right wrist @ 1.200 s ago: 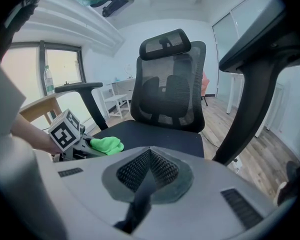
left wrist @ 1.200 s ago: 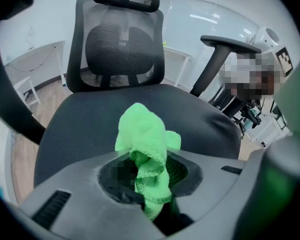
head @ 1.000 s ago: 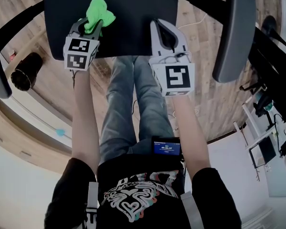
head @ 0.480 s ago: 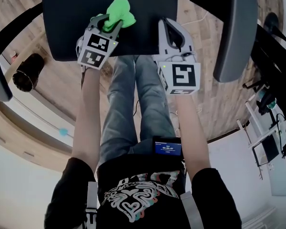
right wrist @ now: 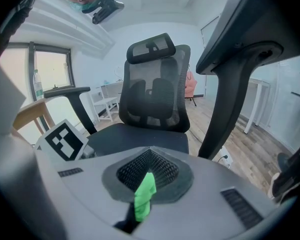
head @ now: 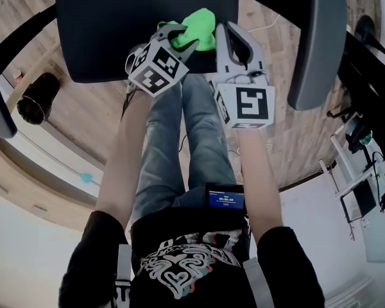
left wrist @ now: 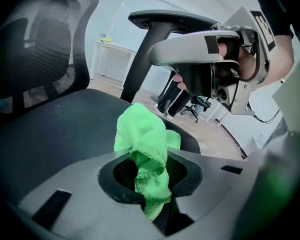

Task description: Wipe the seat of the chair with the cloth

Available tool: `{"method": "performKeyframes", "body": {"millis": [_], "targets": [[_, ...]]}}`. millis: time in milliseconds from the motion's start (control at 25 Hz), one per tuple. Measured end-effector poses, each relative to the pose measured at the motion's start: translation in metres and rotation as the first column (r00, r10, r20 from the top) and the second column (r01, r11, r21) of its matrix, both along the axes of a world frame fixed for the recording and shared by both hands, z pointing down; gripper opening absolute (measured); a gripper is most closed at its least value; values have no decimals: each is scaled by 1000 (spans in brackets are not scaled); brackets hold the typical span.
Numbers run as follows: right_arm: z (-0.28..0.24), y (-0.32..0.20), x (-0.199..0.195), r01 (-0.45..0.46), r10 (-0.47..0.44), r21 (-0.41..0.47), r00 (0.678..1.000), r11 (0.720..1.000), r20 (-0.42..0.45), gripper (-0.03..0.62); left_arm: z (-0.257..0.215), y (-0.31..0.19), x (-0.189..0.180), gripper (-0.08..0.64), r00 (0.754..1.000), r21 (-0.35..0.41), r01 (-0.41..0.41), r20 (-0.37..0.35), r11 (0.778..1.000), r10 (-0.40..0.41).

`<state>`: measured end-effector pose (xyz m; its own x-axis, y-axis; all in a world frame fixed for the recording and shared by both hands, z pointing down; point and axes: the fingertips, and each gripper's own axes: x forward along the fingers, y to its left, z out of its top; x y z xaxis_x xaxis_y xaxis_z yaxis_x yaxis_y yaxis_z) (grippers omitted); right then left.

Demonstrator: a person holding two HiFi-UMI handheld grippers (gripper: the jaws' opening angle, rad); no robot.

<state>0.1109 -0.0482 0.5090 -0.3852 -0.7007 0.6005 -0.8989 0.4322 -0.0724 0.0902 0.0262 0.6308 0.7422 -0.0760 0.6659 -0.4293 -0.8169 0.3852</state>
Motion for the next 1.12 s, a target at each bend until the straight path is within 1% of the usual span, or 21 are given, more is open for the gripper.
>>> {"method": "performKeyframes", "body": {"millis": [120,240,360,520,1120], "targets": [[-2,-3,-1,1,-1,10,1000,1000,3,0,-4,8,14,87,999,-3,-50,-22,999,50],[-2,-3,0,-2,2,10,1000,1000,3,0,-8,15,24,87,996,-8,-82,-47,997,81],[-2,-3,-1,-1,1,9,1000,1000,4,0,-11,19,30,87,992,-3,-113,-55,994,113],[-2,-1,1,2,-2,7,1000,1000,2,0,-15,28,37,89,982,12,-179,-62,984,180],[0,-1,3,2,-2,-3,1000,1000,-4,0,-16,26,39,87,983,18,-175,-44,984,176]]}}
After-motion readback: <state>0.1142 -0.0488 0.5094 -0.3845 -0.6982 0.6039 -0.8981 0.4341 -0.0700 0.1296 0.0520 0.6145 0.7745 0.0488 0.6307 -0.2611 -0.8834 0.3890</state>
